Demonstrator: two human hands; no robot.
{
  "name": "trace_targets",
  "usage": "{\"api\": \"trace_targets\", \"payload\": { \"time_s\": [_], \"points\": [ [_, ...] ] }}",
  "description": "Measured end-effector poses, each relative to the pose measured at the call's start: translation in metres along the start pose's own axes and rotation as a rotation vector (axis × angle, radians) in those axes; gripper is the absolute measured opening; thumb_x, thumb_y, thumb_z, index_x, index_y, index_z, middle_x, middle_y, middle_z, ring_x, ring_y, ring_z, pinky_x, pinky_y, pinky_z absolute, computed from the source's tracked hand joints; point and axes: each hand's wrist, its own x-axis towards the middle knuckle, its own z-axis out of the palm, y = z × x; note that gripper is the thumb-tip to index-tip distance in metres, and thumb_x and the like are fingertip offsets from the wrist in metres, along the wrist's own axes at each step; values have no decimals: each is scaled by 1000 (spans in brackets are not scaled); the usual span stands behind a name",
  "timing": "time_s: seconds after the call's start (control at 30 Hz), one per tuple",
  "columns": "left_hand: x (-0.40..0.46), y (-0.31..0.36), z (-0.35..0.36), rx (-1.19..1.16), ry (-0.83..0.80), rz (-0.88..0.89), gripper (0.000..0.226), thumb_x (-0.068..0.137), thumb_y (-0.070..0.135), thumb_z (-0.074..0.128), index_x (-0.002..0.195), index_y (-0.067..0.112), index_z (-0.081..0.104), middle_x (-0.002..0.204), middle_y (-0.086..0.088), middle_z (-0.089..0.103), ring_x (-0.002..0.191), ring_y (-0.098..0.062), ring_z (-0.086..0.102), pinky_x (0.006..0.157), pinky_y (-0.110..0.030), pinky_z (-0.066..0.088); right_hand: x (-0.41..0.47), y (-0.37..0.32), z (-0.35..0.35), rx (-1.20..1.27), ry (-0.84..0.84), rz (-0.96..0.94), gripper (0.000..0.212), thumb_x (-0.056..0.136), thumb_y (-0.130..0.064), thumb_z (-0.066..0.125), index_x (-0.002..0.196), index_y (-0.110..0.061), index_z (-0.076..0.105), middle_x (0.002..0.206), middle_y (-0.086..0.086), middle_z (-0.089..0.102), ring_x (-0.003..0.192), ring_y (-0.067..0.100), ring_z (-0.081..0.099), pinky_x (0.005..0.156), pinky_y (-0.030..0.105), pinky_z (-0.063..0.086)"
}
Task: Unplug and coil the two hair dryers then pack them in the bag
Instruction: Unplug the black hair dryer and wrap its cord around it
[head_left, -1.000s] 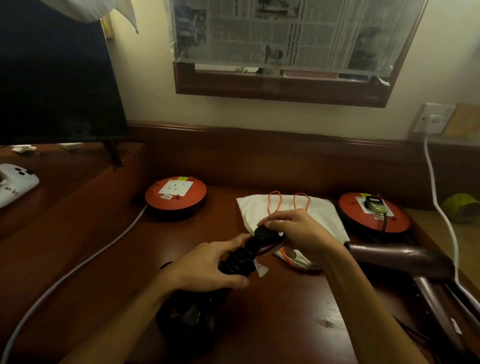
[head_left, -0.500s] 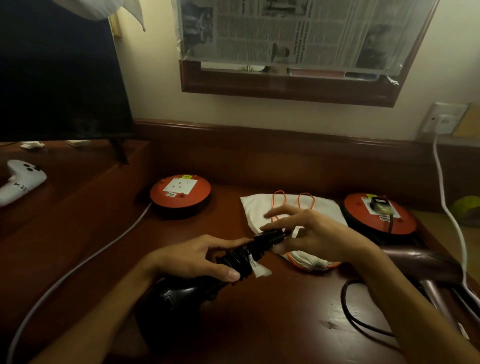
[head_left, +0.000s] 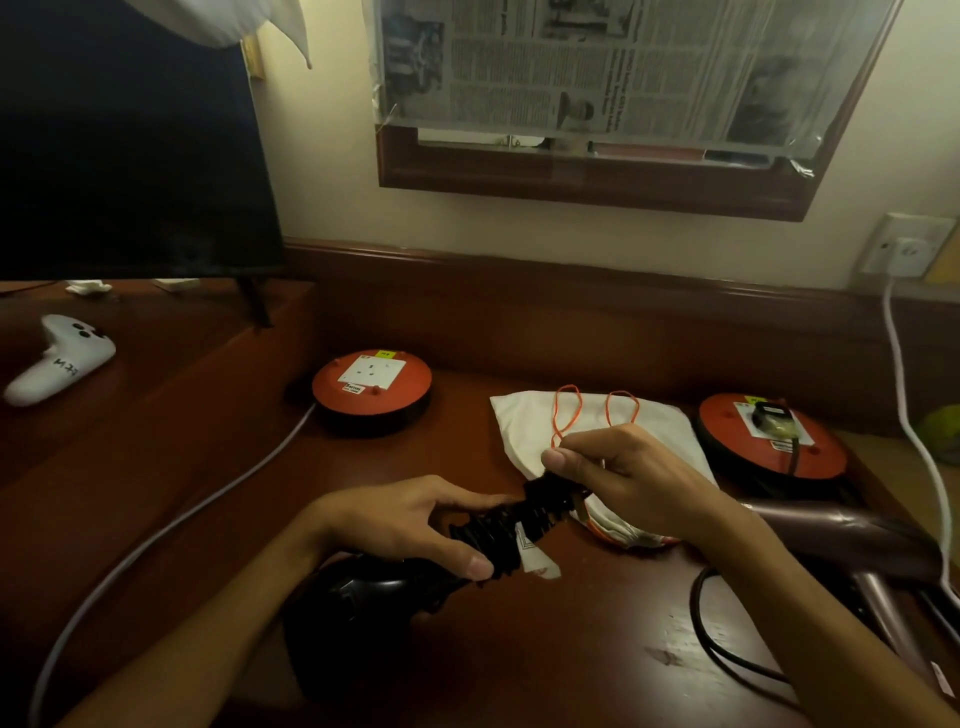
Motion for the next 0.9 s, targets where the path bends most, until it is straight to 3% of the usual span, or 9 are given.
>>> {"api": "trace_targets", "payload": {
  "time_s": [0.1, 0.2, 0.33, 0.43, 0.53, 0.63, 0.7, 0.8, 0.9],
  "points": [
    [0, 2, 2, 9, -20, 10, 69, 93, 30, 77, 153, 44, 44, 134, -6, 67, 112, -44, 68, 97, -66, 53, 3, -5, 1, 38, -43, -13, 62, 98, -65, 46, 75, -10, 64, 72, 2, 51, 69, 23, 50, 66, 47, 45],
    [0, 1, 4, 20, -7, 38, 68, 95, 28, 76, 153, 44, 44, 134, -4, 67, 110, -44, 69, 96, -67, 53, 7, -3, -3, 301, -129, 133, 55, 98, -51, 59, 80, 1, 59, 75, 12, 51, 69, 29, 48, 68, 39, 41],
    [-1, 1, 4, 31, 43, 45, 71, 93, 25, 78, 153, 44, 45, 134, 1, 68, 111, -36, 70, 98, -57, 56, 16, 3, 7, 717, -164, 406, 16, 94, -19, 70, 91, -5, 62, 80, 6, 59, 73, 15, 56, 73, 33, 44],
    [-3, 3, 10, 101, 22, 20, 74, 92, 28, 78, 154, 44, 41, 138, 6, 65, 119, -21, 68, 107, -48, 53, 22, 9, 27, 538, -237, 465, 5, 97, -13, 64, 93, -13, 67, 94, 10, 66, 82, 18, 65, 78, 34, 56],
    [-7, 3, 13, 167, 12, -12, 79, 90, 34, 79, 156, 46, 37, 135, 18, 65, 120, -5, 65, 107, -29, 50, 21, 14, 30, 615, -444, 497, 10, 99, -22, 63, 97, -13, 67, 96, 6, 67, 90, 19, 65, 81, 34, 55],
    [-13, -6, 8, 200, 121, -1, 83, 87, 41, 81, 155, 51, 34, 149, 27, 50, 132, 6, 52, 116, -28, 42, 20, 12, 27, 661, -242, 527, 29, 88, -37, 70, 97, -10, 66, 98, 6, 67, 95, 21, 66, 81, 34, 55],
    [-18, -16, 0, 194, 237, -8, 87, 83, 48, 83, 152, 59, 30, 154, 33, 41, 139, 7, 43, 120, -31, 38, 21, 11, 27, 680, -79, 498, 37, 86, -41, 70, 107, -10, 67, 108, 8, 70, 102, 21, 70, 90, 40, 56],
    [-25, -29, -15, 168, 307, -51, 90, 78, 54, 84, 145, 72, 27, 153, 34, 41, 139, 2, 45, 119, -36, 39, 21, 7, 36, 673, 21, 452, 41, 87, -46, 69, 121, -22, 65, 119, 6, 69, 108, 17, 70, 97, 46, 57],
    [-29, -31, -26, 300, 310, -108, 88, 80, 54, 81, 144, 74, 23, 148, 27, 50, 125, 11, 53, 110, -28, 46, 26, 0, 56, 644, 118, 416, 48, 86, -45, 71, 130, -33, 58, 124, 5, 66, 104, 12, 71, 89, 43, 61]
  ]
}}
